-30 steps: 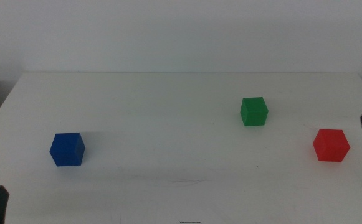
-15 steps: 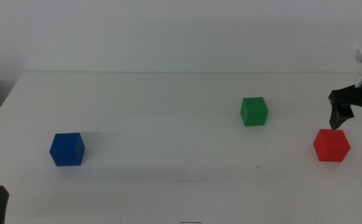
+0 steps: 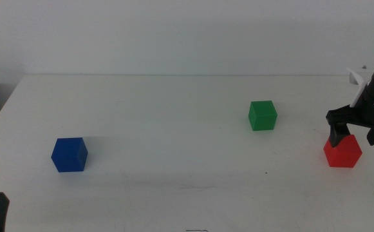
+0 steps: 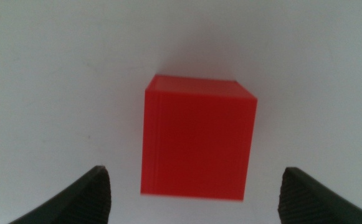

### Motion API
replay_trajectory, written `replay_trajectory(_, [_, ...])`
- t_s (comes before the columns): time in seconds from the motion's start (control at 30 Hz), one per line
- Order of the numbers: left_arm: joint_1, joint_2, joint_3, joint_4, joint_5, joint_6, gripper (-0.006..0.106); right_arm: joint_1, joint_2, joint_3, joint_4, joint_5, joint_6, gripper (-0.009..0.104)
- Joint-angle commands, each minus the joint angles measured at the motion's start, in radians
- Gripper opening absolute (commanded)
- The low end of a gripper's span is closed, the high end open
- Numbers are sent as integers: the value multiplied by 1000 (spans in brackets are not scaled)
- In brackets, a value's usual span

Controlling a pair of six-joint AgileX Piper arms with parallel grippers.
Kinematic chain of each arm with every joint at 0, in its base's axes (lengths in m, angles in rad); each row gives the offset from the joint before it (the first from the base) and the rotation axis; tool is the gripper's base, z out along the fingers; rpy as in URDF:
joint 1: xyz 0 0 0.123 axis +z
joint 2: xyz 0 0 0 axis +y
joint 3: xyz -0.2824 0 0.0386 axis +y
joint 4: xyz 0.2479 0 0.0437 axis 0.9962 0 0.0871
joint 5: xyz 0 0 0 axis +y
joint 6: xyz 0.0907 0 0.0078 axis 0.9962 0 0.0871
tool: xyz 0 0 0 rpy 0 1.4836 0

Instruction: Stack red cubes first, then green, then blue cubes in a specific spot.

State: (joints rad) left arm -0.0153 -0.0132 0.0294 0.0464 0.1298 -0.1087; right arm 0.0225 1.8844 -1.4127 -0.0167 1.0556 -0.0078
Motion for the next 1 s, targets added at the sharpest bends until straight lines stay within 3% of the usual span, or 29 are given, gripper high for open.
replay_trajectory(0.0, [-6, -20, -3, -6, -85, -9, 94, -8, -35, -34, -18, -35, -17, 84])
replay_trajectory(0.53, [-6, -20, -3, -6, -85, -9, 94, -8, 42, -34, -19, -95, -13, 83])
replay_trajectory(0.67, [-6, -20, -3, -6, -85, -9, 94, -8, 58, -34, -19, -88, -13, 78])
replay_trajectory(0.73, [-6, -20, -3, -6, -85, -9, 94, -8, 59, -34, -19, -79, -13, 70])
replay_trajectory(0.83, [-6, -20, -3, -6, -85, -9, 94, -8, 59, -34, -19, -82, 8, 48])
replay_trajectory(0.97, [-6, -20, -3, -6, -85, -9, 94, -7, 59, -34, -19, -85, 30, 8])
